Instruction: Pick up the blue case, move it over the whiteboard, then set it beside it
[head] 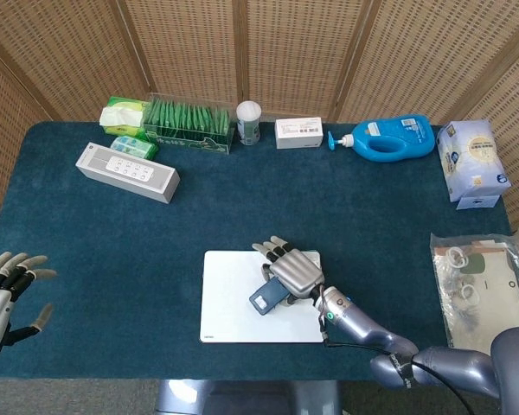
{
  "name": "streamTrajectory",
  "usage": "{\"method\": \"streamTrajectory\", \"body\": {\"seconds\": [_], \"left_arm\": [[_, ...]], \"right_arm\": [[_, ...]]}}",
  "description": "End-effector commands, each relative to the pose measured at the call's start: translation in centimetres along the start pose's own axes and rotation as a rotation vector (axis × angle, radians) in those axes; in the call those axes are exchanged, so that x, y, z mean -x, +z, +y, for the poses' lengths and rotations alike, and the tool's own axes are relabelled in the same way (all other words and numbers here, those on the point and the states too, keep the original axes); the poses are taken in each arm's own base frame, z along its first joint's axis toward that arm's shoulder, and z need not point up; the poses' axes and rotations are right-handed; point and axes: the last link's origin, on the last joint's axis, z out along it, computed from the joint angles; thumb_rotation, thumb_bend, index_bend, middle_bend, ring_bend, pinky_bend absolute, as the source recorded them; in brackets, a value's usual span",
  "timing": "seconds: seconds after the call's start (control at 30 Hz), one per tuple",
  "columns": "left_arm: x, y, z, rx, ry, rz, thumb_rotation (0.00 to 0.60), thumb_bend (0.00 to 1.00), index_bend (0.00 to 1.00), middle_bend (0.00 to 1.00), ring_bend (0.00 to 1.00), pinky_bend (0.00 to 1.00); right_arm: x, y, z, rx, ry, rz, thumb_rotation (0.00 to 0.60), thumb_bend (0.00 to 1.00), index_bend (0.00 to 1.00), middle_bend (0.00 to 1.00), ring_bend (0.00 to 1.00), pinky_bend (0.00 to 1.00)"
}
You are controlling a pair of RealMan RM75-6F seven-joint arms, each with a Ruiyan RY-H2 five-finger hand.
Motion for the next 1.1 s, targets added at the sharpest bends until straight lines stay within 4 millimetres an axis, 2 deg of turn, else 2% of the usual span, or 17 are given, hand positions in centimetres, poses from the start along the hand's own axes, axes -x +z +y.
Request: {"method": "streamTrajectory", "body": {"seconds": [0.03,0.3,0.47,0.63,0.87,1.1], "left_arm": [[-0.1,-0.1,-0.2,-0.006,0.001,0.002,0.600,0.45,0.30,0.21,0.13,0.02],[-0.2,-0.4,-0.6,-0.021,0.001,0.007,0.600,0.45,0.30,0.21,0.13,0.02],[-0.4,-0.5,-0.7,-0.021,0.000,0.013,0.600,0.45,0.29,0.21,0.13,0.02],[-0.2,-0.3,-0.4,-0.008,-0.002,0.007,0.600,0.46,0.29,0.21,0.13,0.02],[0.0,-0.2,-0.2,0.005,-0.006,0.002,0.600,0.46,0.29,0.21,0.13,0.02],[0.2,-0.1,-0.1,0.007,-0.009,-0.005,0.600,0.46,0.29,0.21,0.13,0.02]], "right_arm": [[0.4,0.6,-0.6,-0.019,-0.007,-0.025,0.600,0.04,0.65,0.01,0.00,0.00],[1.0,1.8,-1.8,-0.054,-0.007,-0.062,0.600,0.04,0.65,0.01,0.00,0.00],[1.2,1.6,-1.3,-0.043,-0.022,-0.081,0.600,0.04,0.65,0.01,0.00,0.00],[0.8,0.6,-0.3,-0.013,-0.035,-0.079,0.600,0.04,0.65,0.01,0.00,0.00],[0.3,-1.9,2.4,0.062,-0.055,-0.100,0.600,0.04,0.65,0.01,0.00,0.00],[-2.1,-3.0,3.3,0.081,-0.057,-0.044,0.600,0.04,0.65,0.02,0.00,0.00]]}}
